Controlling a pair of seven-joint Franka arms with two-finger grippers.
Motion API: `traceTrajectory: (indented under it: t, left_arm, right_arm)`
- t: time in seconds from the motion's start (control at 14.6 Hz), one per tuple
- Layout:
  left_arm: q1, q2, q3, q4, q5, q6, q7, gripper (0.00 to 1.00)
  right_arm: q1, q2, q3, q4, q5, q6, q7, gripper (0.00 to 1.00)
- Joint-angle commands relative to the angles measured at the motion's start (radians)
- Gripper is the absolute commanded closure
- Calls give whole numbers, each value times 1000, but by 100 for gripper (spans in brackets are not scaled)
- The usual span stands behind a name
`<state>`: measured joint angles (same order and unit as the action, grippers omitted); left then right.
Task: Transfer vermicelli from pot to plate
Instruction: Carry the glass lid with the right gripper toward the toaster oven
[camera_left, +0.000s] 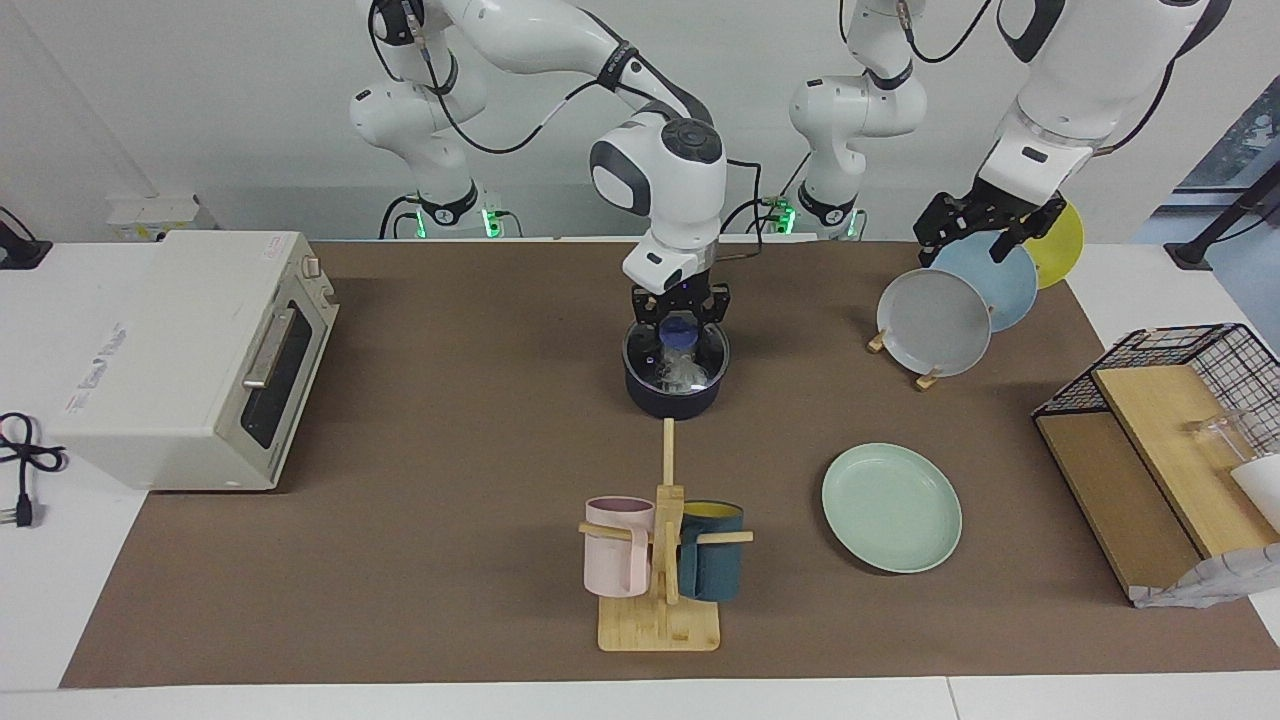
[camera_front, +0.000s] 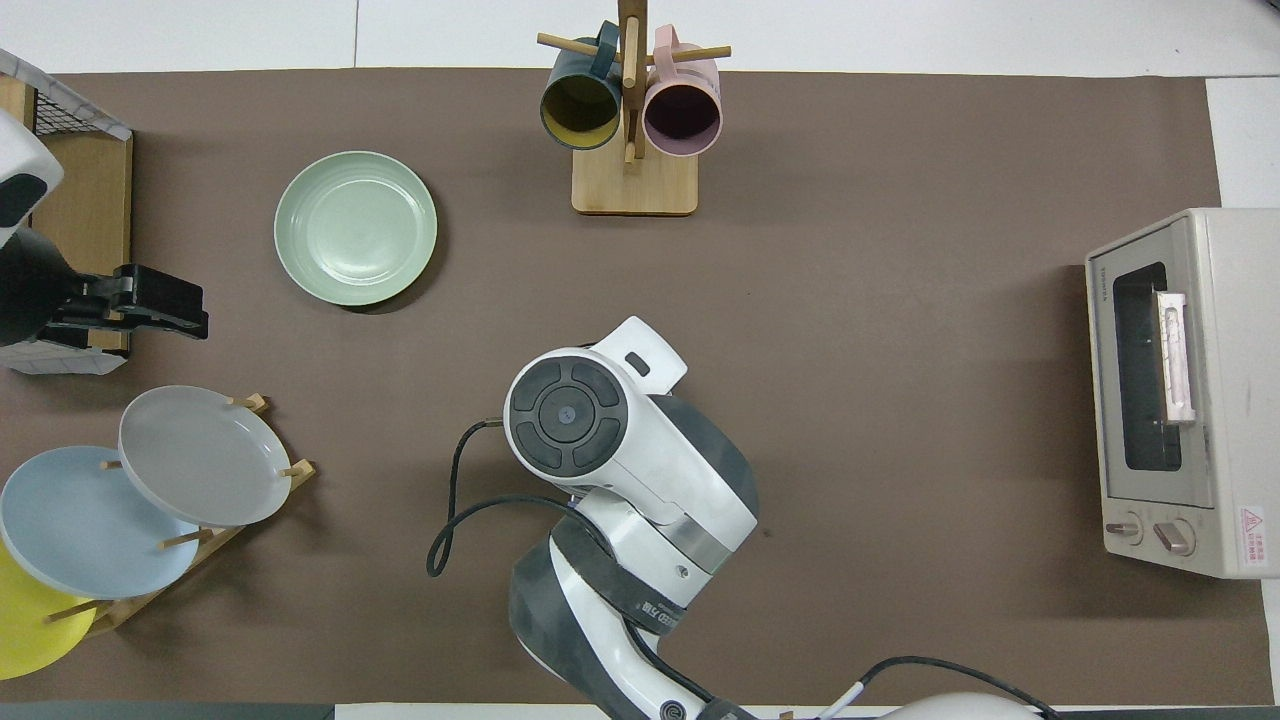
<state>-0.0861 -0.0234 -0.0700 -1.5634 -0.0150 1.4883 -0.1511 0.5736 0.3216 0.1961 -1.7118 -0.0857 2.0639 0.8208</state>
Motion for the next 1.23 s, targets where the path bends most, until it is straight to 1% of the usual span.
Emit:
traceTrajectory:
  t: [0.0,0.07,0.21,0.27,0.34,0.48,0.55,0.62,0.75,0.89,1.03,1.17]
  left_arm:
    - [8,-29,-1,-29,-13,0,-4,0]
    - [8,-27,-1,-29,-13,0,-4,0]
    - [8,-27,-1,-29,-13,0,-4,0]
    - [8,-29,-1,-29,-13,0,-5,0]
    - [8,-29,-1,-29,-13,0,-4,0]
    - [8,-29,-1,-29,-13,0,-4,0]
    - [8,-27,-1,-29,-13,0,-4,0]
    - [8,-27,-1,-29,-13,0,-5,0]
    - [8,-29,-1,-29,-13,0,-4,0]
    - [8,-29,-1,-29,-13,0,-4,0]
    - [8,-27,-1,-29,-13,0,-4,0]
    - [8,-29,-1,-29,-13,0,-4,0]
  right_arm:
    - [-6,-12,-3,12,-17,4,-5,54]
    - [-15,-12,-1,32,-17,-10,-8,58]
    - [-30,-13,-4,110,-17,-97,-67,58]
    - [-55,-13,-4,144,-13,-137,-101,58]
    - [-79,-13,-4,161,-11,-162,-135,58]
    - [-125,-21,-6,156,-9,-191,-231,57]
    - [-159,-27,-6,149,-9,-199,-267,57]
    - [-216,-38,-6,138,-9,-203,-325,57]
    - [-300,-45,-6,120,-6,-228,-483,57]
    - [-388,-52,-6,97,-8,-240,-602,56]
    - [-451,-75,-6,32,-8,-225,-673,55]
    - [-507,-108,-6,-69,-8,-171,-744,55]
